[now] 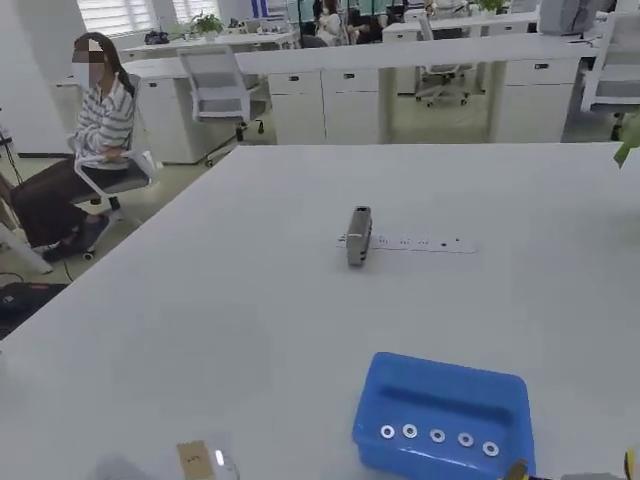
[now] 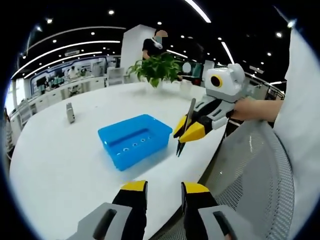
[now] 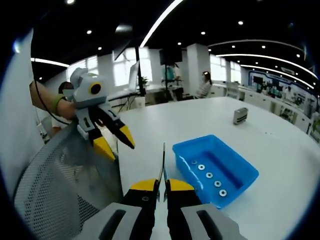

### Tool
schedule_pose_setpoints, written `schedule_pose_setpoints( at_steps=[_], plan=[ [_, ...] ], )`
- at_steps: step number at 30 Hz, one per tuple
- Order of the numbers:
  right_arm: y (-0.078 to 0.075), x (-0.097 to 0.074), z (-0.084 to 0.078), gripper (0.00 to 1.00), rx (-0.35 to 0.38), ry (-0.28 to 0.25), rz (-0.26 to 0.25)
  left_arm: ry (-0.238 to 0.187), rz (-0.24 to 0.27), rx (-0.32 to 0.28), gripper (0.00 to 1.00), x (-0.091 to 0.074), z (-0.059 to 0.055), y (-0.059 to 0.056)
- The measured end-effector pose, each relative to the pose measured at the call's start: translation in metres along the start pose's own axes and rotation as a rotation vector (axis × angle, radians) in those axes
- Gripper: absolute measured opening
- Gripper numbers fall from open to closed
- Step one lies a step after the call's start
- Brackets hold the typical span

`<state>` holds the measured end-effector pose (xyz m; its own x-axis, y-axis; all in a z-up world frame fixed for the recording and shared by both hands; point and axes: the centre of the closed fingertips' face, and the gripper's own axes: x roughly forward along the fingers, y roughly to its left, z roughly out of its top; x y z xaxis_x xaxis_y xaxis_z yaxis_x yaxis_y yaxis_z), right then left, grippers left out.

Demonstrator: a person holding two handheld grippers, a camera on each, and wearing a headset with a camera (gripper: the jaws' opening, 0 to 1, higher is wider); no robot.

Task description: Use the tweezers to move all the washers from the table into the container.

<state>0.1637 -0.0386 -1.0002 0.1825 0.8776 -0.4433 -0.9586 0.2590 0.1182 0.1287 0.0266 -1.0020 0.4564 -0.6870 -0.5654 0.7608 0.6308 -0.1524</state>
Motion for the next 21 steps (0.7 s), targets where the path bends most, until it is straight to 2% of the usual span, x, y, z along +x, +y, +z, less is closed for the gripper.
schedule_pose_setpoints(
  at_steps=[2, 4, 6, 9, 11, 15, 21],
  plan=[
    [0.003, -0.001, -0.004, 0.03, 0.000, 0.001, 0.006, 0.020, -0.023, -0.034, 0.08, -0.002, 0.000, 0.000],
    [0.004, -0.001, -0.006, 0.03, -0.008, 0.015, 0.012, -0.004, -0.082, -0.090, 0.10, -0.003, 0.009, -0.008],
    [0.002, -0.001, -0.005, 0.03, -0.011, 0.014, 0.007, -0.032, -0.116, -0.134, 0.12, -0.003, 0.019, -0.011],
    [0.000, -0.001, -0.005, 0.03, -0.005, 0.013, 0.003, -0.038, -0.128, -0.141, 0.10, -0.003, 0.029, -0.011],
    [-0.002, -0.001, -0.006, 0.03, -0.006, 0.016, -0.003, -0.024, -0.143, -0.124, 0.09, -0.002, 0.035, -0.013],
    [-0.002, -0.001, -0.006, 0.03, 0.002, 0.016, 0.001, 0.025, -0.163, -0.040, 0.11, 0.002, 0.042, -0.017],
    [-0.001, 0.001, -0.010, 0.03, -0.027, 0.044, 0.012, 0.031, -0.202, 0.041, 0.11, 0.009, 0.073, -0.028]
  ],
)
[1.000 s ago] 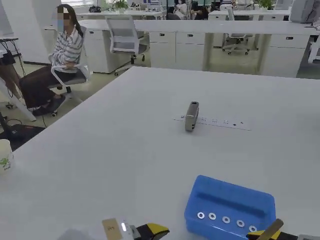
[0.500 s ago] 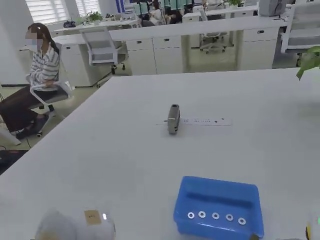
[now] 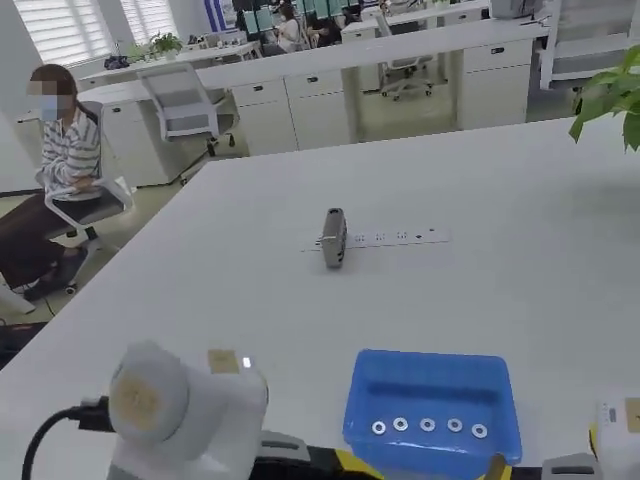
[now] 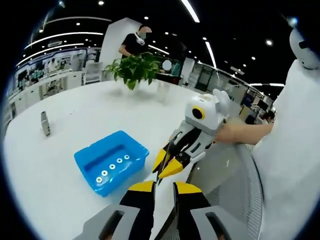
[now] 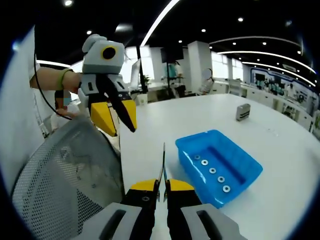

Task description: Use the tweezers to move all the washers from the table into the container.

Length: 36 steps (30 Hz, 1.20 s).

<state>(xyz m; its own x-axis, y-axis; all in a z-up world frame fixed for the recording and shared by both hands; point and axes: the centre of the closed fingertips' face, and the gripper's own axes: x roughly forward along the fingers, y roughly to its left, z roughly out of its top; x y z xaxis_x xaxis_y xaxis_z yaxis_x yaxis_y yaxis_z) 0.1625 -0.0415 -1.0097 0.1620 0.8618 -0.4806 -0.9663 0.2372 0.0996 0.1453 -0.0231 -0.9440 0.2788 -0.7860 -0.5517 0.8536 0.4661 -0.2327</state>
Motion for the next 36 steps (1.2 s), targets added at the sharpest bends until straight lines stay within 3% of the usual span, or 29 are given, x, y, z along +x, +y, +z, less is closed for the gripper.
schedule_pose_setpoints(
  at_steps=[6, 13, 22, 27, 36],
  plan=[
    [0.004, 0.003, -0.001, 0.03, -0.019, 0.013, 0.025, 0.022, -0.056, 0.076, 0.09, 0.010, 0.026, -0.005],
    [0.010, 0.003, -0.001, 0.03, -0.032, 0.014, 0.053, 0.095, -0.104, 0.141, 0.10, 0.022, 0.028, -0.008],
    [0.018, 0.007, -0.008, 0.03, -0.114, 0.066, 0.071, 0.199, -0.154, 0.260, 0.09, 0.036, 0.021, -0.013],
    [0.021, 0.008, -0.010, 0.03, -0.148, 0.084, 0.079, 0.230, -0.172, 0.293, 0.06, 0.042, 0.019, -0.016],
    [0.017, 0.006, -0.008, 0.03, -0.146, 0.075, 0.064, 0.262, -0.194, 0.319, 0.00, 0.045, 0.016, -0.018]
  ],
)
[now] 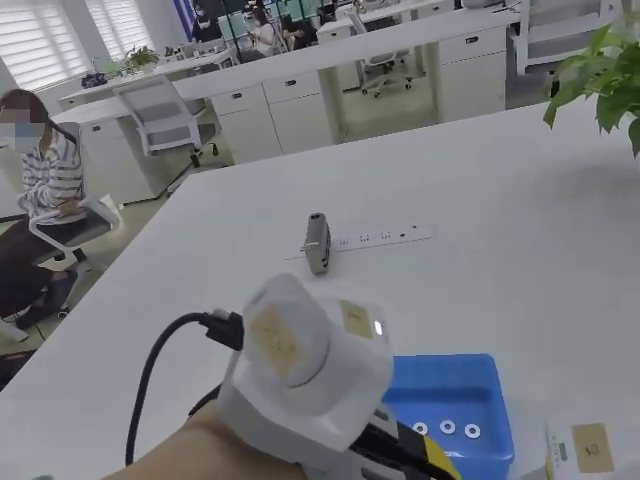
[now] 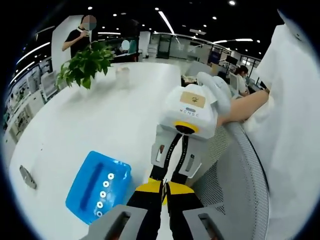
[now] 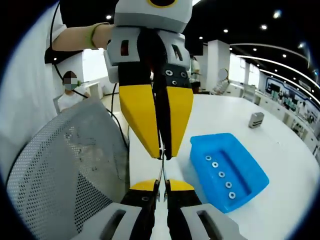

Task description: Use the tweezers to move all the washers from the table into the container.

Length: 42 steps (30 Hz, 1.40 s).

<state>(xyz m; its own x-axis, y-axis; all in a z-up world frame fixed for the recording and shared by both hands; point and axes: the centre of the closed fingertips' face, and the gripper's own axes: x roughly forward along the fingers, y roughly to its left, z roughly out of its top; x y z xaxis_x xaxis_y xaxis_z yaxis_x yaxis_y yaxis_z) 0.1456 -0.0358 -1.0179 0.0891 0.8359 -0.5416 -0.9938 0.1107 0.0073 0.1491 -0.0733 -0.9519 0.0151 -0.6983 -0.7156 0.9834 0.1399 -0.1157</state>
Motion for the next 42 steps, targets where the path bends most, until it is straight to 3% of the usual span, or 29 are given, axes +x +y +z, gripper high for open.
schedule_pose_setpoints(
  at_steps=[8, 13, 21, 25, 30, 39, 42],
  plan=[
    [0.001, 0.002, -0.006, 0.04, -0.016, 0.028, 0.001, 0.056, 0.002, 0.092, 0.00, 0.003, -0.006, -0.003],
    [0.001, 0.004, -0.013, 0.04, -0.038, 0.065, 0.001, 0.148, 0.013, 0.160, 0.00, 0.001, -0.022, -0.002],
    [-0.001, 0.008, -0.020, 0.05, -0.061, 0.090, -0.001, 0.218, 0.046, 0.196, 0.00, -0.001, -0.045, 0.002],
    [-0.005, 0.012, -0.024, 0.05, -0.084, 0.110, -0.031, 0.235, 0.064, 0.207, 0.00, 0.000, -0.055, 0.006],
    [0.000, 0.019, -0.031, 0.05, -0.099, 0.143, -0.017, 0.247, 0.059, 0.196, 0.00, 0.004, -0.066, 0.008],
    [0.000, 0.017, -0.032, 0.16, -0.002, 0.132, -0.003, 0.261, 0.055, 0.150, 0.00, 0.002, -0.087, 0.013],
    [-0.003, 0.008, -0.028, 0.21, 0.083, 0.095, -0.028, 0.280, 0.063, 0.145, 0.00, 0.001, -0.094, 0.017]
  ],
)
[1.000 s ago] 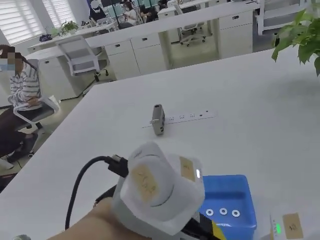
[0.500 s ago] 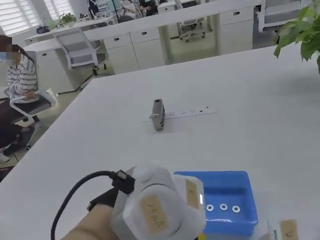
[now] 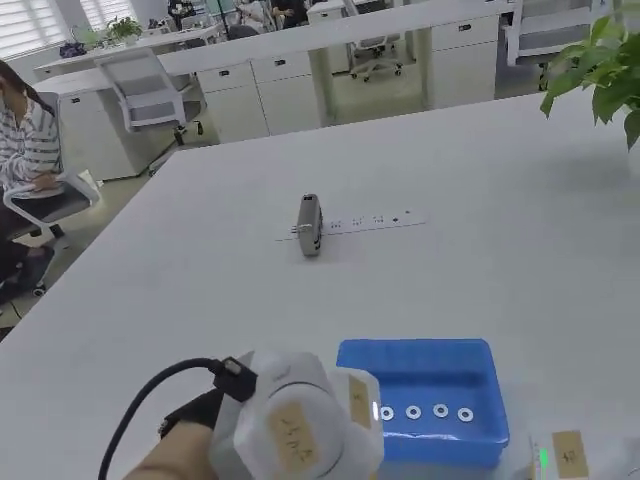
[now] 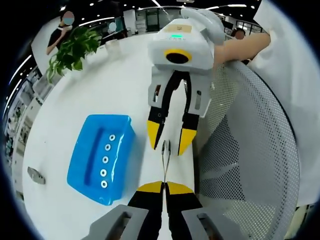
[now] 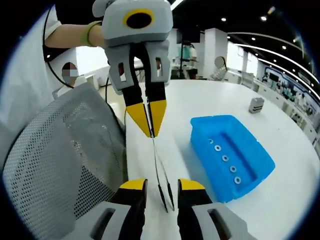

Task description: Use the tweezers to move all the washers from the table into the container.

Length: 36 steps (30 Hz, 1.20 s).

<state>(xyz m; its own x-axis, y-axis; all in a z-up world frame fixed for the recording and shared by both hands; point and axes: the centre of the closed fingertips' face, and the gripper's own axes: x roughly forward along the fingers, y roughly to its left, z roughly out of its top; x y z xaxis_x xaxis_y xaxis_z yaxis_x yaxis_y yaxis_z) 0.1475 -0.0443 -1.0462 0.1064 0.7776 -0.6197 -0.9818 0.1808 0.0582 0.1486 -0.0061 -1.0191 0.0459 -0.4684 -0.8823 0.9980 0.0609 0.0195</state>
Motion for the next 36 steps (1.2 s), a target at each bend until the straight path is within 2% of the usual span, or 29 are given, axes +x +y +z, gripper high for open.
schedule_pose_setpoints(
  at_steps=[2, 4, 6, 8, 10, 13, 16, 18, 20, 22, 26, 36],
  plan=[
    [-0.008, -0.012, 0.000, 0.25, 0.063, -0.018, -0.049, 0.010, 0.000, -0.009, 0.00, 0.002, -0.005, 0.001],
    [-0.014, -0.018, 0.001, 0.26, 0.078, -0.034, -0.083, 0.022, 0.000, -0.018, 0.00, 0.005, -0.009, 0.002],
    [-0.022, -0.037, 0.006, 0.28, 0.127, -0.064, -0.151, 0.046, 0.002, -0.014, 0.00, 0.008, -0.015, 0.003],
    [-0.023, -0.053, 0.011, 0.30, 0.117, -0.096, -0.189, 0.088, 0.013, 0.007, 0.00, 0.011, -0.023, 0.005],
    [-0.024, -0.072, 0.009, 0.30, 0.138, -0.114, -0.238, 0.097, 0.008, 0.005, 0.00, 0.014, -0.025, 0.005],
    [-0.032, -0.103, 0.005, 0.30, 0.130, -0.119, -0.334, 0.128, -0.003, 0.000, 0.00, 0.019, -0.032, 0.005],
    [-0.043, -0.126, 0.002, 0.31, 0.137, -0.133, -0.425, 0.150, -0.005, -0.001, 0.00, 0.024, -0.037, 0.006],
    [-0.053, -0.143, -0.001, 0.31, 0.155, -0.165, -0.501, 0.162, -0.006, -0.005, 0.00, 0.027, -0.039, 0.008],
    [-0.060, -0.151, -0.005, 0.32, 0.203, -0.197, -0.543, 0.176, -0.008, -0.016, 0.00, 0.029, -0.042, 0.008],
    [-0.064, -0.154, -0.011, 0.33, 0.240, -0.201, -0.570, 0.193, -0.014, -0.019, 0.00, 0.033, -0.045, 0.008],
    [-0.065, -0.150, -0.015, 0.34, 0.234, -0.189, -0.589, 0.229, -0.023, -0.006, 0.00, 0.036, -0.048, 0.009],
    [-0.060, -0.140, -0.016, 0.35, 0.253, -0.194, -0.528, 0.289, -0.035, 0.008, 0.00, 0.042, -0.056, 0.006]
  ],
)
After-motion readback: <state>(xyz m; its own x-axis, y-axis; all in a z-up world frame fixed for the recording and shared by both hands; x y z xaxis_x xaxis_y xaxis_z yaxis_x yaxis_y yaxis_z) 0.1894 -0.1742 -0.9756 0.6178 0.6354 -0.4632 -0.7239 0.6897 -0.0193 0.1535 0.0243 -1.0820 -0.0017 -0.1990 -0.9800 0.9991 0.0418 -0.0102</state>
